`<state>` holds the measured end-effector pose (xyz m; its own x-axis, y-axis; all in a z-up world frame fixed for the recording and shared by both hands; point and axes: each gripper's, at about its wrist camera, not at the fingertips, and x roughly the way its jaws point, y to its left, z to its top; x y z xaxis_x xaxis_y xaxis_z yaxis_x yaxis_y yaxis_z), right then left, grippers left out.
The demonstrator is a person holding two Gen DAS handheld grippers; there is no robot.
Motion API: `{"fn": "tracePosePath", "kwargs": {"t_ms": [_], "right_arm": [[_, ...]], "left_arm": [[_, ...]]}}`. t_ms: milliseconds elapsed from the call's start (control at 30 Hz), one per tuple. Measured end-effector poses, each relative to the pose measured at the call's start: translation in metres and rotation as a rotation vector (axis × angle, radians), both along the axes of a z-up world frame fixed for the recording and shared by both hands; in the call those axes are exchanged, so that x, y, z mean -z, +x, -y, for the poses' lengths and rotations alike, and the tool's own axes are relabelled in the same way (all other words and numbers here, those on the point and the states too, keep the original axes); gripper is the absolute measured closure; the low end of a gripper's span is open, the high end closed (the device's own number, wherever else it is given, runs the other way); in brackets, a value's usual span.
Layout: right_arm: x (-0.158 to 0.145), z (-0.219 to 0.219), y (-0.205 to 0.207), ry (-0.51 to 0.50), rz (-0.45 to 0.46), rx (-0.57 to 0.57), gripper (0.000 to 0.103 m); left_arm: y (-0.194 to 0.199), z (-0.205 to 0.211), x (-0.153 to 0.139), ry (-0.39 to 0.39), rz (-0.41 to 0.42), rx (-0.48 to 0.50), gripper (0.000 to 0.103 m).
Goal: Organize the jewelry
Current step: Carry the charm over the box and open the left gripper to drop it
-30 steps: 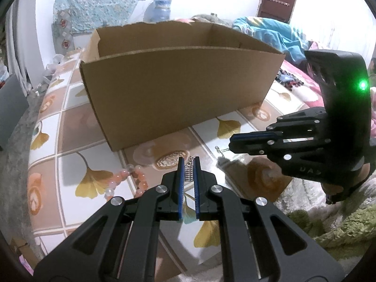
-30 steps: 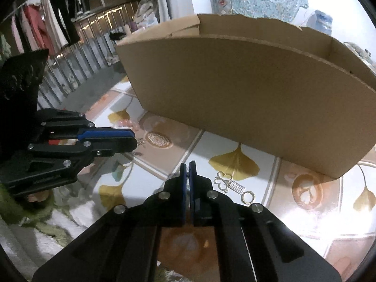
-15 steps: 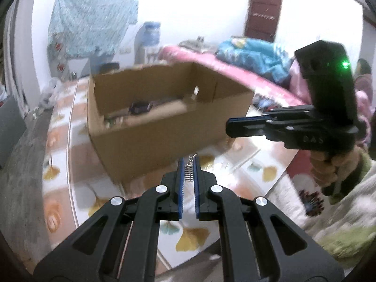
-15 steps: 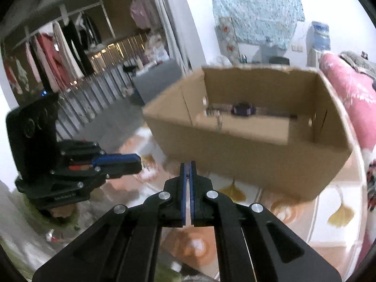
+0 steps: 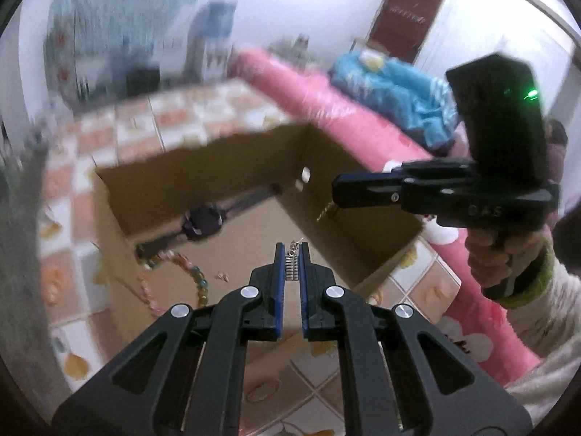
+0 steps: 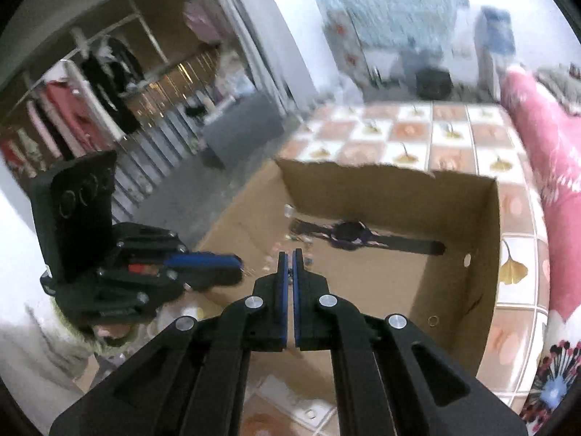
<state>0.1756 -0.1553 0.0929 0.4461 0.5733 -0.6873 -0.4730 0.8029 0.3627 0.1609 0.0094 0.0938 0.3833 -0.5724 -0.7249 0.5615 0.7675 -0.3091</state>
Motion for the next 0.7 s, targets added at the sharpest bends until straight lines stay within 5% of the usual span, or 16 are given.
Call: {"fn": "tracePosePath", "kwargs": {"t_ms": [167, 333, 467, 700], "right_arm": [[0.026, -0.011, 0.042, -0.086, -0.112, 0.04, 0.1], [0.049, -0.012, 0.073, -0.13, -0.197, 0.071, 0.1], [0.052, -0.008, 0.076, -0.122, -0.197, 0.069, 0.099], [0.043, 0.001, 0.066, -0.128, -0.153, 0.09, 0.098]], "left_arm": [[0.046, 0.015, 0.037, 0.002, -0.205, -0.019, 0.097], [0.063, 0.023, 0.061, 0.019, -0.326, -0.035, 0.096], [0.069, 0.023, 0.065, 0.028, -0.352, -0.06, 0.079], [0.067, 0.024, 0.053, 0.023, -0.298, -0.087, 0.078]]}}
